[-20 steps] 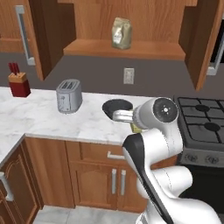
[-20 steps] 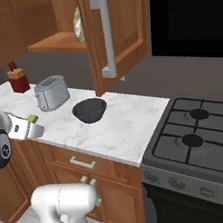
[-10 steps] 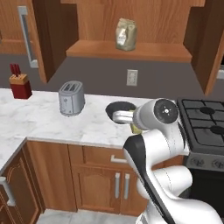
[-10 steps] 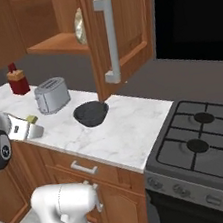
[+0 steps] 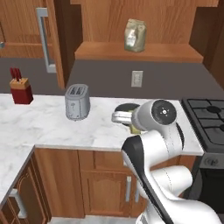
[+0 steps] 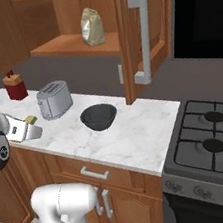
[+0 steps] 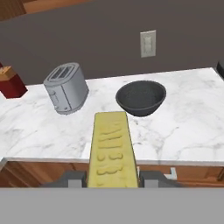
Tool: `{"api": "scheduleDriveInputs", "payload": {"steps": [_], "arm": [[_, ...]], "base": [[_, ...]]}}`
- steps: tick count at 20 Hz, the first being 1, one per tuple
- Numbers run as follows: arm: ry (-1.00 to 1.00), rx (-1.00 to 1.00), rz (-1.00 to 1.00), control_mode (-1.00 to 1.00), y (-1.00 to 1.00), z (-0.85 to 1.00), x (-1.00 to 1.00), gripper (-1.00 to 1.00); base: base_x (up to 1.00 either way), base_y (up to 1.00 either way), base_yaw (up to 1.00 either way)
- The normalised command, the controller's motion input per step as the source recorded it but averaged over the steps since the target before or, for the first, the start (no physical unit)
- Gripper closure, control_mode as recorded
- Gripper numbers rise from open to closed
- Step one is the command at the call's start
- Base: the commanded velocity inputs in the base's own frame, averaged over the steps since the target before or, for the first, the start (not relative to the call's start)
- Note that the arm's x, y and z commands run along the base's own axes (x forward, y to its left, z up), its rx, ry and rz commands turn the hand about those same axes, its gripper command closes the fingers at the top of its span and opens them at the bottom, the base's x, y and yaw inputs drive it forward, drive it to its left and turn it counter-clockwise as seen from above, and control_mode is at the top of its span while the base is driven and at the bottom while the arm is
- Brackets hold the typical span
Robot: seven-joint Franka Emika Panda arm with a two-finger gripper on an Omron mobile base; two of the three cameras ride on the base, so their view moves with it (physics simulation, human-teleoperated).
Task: Pick the egg and butter from the fridge and place them by the bowl for mixing.
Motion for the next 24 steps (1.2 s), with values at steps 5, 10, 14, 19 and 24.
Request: {"api": "scheduleDriveInputs", "payload": {"steps": [5,10,14,19,24], "arm": [[0.00,0.00,0.00,1.00,0.00,0.00,0.00,1.00],[0.00,0.00,0.00,1.00,0.00,0.00,0.00,1.00],[0.00,0.00,0.00,1.00,0.00,0.00,0.00,1.00],[0.00,0.00,0.00,1.00,0.00,0.00,0.00,1.00],[0.00,0.00,0.00,1.00,0.00,0.00,0.00,1.00]], "base": [[0.26,0.01,-0.07],[0.27,0.01,-0.16],[0.30,0.04,-0.25],[0.33,0.12,-0.32],[0.32,0.13,-0.27]]}}
